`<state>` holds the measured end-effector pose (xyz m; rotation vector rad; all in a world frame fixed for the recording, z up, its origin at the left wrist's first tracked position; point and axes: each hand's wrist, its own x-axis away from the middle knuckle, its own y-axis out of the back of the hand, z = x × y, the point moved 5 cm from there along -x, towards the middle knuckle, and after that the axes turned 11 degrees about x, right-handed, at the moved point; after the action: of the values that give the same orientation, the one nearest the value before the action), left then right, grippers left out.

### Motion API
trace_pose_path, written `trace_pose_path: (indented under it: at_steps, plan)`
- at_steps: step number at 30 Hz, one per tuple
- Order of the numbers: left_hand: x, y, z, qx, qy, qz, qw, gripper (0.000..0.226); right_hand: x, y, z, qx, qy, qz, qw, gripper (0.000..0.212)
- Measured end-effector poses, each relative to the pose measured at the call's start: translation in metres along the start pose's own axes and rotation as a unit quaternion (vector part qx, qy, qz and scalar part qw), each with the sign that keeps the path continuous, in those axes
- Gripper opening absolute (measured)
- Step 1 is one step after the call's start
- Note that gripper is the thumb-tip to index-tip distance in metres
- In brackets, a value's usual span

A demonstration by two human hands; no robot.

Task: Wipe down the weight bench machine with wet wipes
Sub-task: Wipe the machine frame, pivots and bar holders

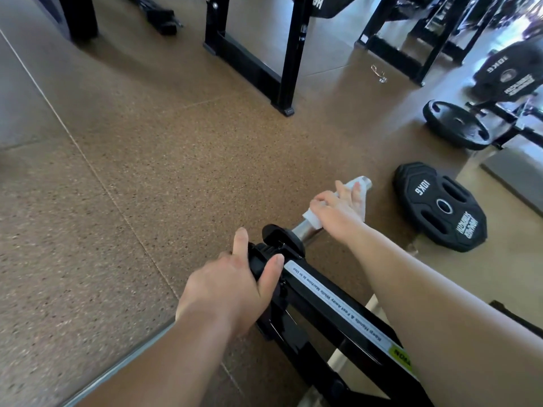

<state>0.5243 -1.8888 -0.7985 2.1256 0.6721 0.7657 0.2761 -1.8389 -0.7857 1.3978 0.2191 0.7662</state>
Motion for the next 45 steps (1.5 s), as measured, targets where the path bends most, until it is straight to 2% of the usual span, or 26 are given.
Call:
trace_pose_path:
  at_steps: [2, 5, 8, 10, 14, 18, 23, 29, 33, 36, 38, 41, 45]
  plan:
    - [-0.001, 0.0, 0.0, 0.004, 0.0, -0.004, 1.0, 0.091, 0.024, -0.014, 0.018, -0.013, 0.039, 0.029, 0.999, 0.029]
    - [-0.001, 0.0, 0.0, 0.008, 0.001, -0.006, 1.0, 0.09, 0.044, -0.028, 0.026, 0.009, 0.071, 0.08, 0.994, 0.044]
    - [-0.001, 0.0, 0.001, 0.012, -0.004, -0.009, 1.0, 0.09, 0.029, -0.018, 0.005, 0.006, 0.016, 0.082, 0.996, 0.066]
    - [-0.001, -0.001, 0.002, 0.014, -0.006, -0.008, 1.0, 0.091, 0.01, -0.007, -0.013, -0.039, -0.032, 0.058, 0.997, 0.071]
    - [-0.003, -0.004, 0.004, 0.018, -0.002, 0.0, 1.0, 0.091, -0.023, 0.006, -0.027, -0.074, -0.07, 0.007, 0.995, 0.068]
    - [-0.004, -0.005, 0.004, 0.009, 0.001, 0.003, 1.0, 0.096, -0.031, 0.013, -0.028, -0.063, -0.083, 0.006, 0.995, 0.061]
    - [-0.003, -0.002, 0.002, 0.015, 0.003, 0.002, 1.0, 0.096, -0.008, -0.002, -0.006, -0.046, -0.035, 0.04, 0.998, 0.041]
    - [-0.002, -0.001, 0.001, 0.024, -0.001, -0.002, 1.0, 0.091, 0.021, -0.012, 0.011, -0.039, 0.036, 0.002, 0.999, 0.044]
    - [-0.003, 0.001, 0.002, 0.045, -0.012, -0.02, 0.999, 0.083, 0.055, -0.012, 0.037, -0.056, 0.064, 0.04, 0.996, 0.044]
    - [-0.002, 0.002, 0.001, 0.05, -0.014, -0.027, 0.998, 0.086, 0.078, -0.007, 0.05, -0.115, 0.063, 0.07, 0.989, 0.045]
    - [0.001, 0.005, 0.0, 0.045, -0.013, -0.033, 0.998, 0.086, 0.09, 0.0, 0.058, -0.14, 0.074, 0.046, 0.986, 0.045]
    - [0.003, 0.011, -0.002, 0.056, -0.011, -0.043, 0.997, 0.076, 0.109, 0.005, 0.067, -0.148, 0.095, -0.025, 0.984, 0.04]
    - [0.005, 0.014, 0.0, 0.121, -0.014, -0.063, 0.991, 0.058, 0.134, -0.002, 0.075, -0.046, 0.171, -0.079, 0.981, 0.029]
